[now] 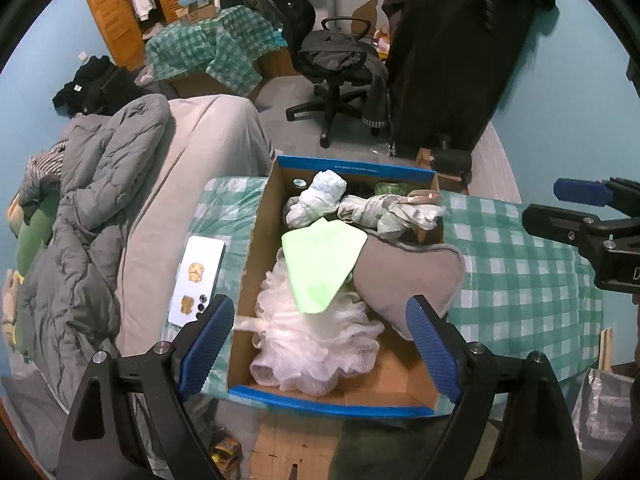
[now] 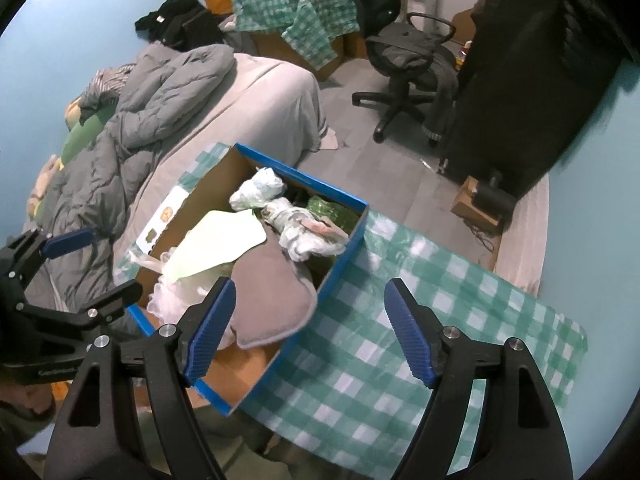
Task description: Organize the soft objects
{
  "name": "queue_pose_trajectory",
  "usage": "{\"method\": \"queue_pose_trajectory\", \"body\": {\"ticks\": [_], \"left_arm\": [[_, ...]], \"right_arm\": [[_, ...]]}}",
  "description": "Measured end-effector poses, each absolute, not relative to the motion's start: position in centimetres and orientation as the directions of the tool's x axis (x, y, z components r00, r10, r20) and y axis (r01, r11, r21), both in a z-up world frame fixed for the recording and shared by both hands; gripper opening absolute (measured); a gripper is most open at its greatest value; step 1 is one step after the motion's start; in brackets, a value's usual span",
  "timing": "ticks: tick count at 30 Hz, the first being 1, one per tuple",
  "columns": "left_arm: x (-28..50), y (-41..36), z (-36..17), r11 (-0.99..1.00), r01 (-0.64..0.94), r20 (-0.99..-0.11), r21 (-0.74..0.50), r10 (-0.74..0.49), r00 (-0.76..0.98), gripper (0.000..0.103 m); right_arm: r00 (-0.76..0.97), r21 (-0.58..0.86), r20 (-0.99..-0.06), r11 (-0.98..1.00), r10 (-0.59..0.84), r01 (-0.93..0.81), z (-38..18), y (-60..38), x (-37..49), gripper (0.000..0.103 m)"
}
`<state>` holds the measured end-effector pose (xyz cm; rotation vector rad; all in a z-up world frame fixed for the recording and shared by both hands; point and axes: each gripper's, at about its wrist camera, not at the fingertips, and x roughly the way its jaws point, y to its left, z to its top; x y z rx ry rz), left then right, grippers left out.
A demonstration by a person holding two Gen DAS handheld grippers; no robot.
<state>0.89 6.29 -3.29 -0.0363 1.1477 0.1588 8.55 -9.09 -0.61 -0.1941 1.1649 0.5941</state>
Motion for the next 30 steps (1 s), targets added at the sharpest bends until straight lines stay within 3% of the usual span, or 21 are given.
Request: {"method": "queue_pose_trajectory", "body": {"ticks": [3,10,19,30], "left_arm": [[0.1,6.0,-2.7,0.985,-0.172,-0.908,0.016,0.087,0.409,0.096],[-1.4,5.3,-1.5,0.976,-0.217,-0.901,-0.018,0.078,0.426,0.098],[-2.4,3.3,-0.6,0.978,-0.202,-0.898,0.060,0.141,0.416,0.098],[-2.3,1.3,-0.4,0.984,-0.161,-0.903,0.078,0.138,0.406,0.098]], "right_arm": [[0.264,0.161,-0.902,0.834,0.341,-0.528,-0.1,-10.1,7.9,0.077],[0.291,0.174,-0.892,0.856,0.346,-0.487,1.4,-12.5,6.5,0.078],[0.368,0.107,-0.884,0.892,0.288,-0.439,2.0,-15.0,5.2,0.079],[0.346,0.161,-0.885,0.903,0.311,-0.398,1.7,-16.9,4.1,0.079]]}}
